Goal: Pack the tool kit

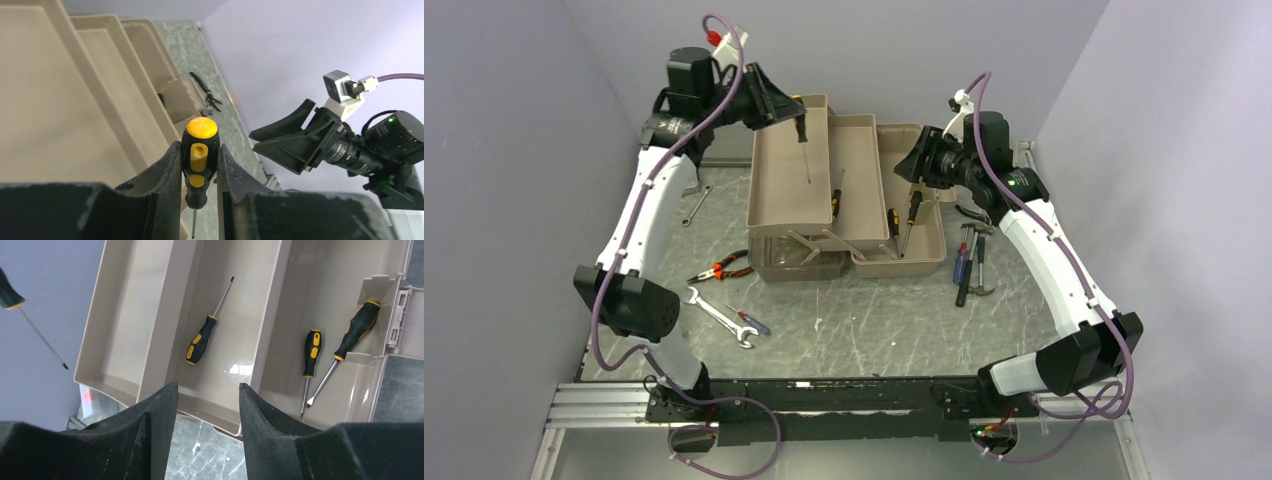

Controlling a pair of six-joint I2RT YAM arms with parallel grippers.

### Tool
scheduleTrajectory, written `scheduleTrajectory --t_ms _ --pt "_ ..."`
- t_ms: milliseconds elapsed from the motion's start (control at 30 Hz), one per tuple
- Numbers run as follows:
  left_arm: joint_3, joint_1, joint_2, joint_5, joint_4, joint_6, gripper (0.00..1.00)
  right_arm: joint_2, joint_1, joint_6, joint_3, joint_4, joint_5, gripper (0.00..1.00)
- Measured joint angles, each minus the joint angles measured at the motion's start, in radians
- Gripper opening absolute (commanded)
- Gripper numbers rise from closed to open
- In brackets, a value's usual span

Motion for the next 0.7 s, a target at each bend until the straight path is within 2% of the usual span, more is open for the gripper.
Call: scheduleTrajectory --t_ms 267,433,567,700 --pt "0.003 -0.104 0.102 0.008 0.108 -0.140 0.00 -0.018 -0.005 0.003 -0.033 0.001 -0.002 0.49" --pt "0.021 -0.166 0.212 -0.047 0.106 -0.186 0.01 -0.062 -0.013 0.021 -0.075 0.016 0.030 0.47" --pt "0.058 -0.205 0.291 -0.148 0.042 -0.178 0.08 -0.135 -0.033 0.040 -0.119 0.036 0.066 0.47" --pt "0.154 -0.233 0.367 -0.247 -0.050 -0.145 0.26 -0.176 -0.050 0.048 -0.120 0.051 0.090 0.46"
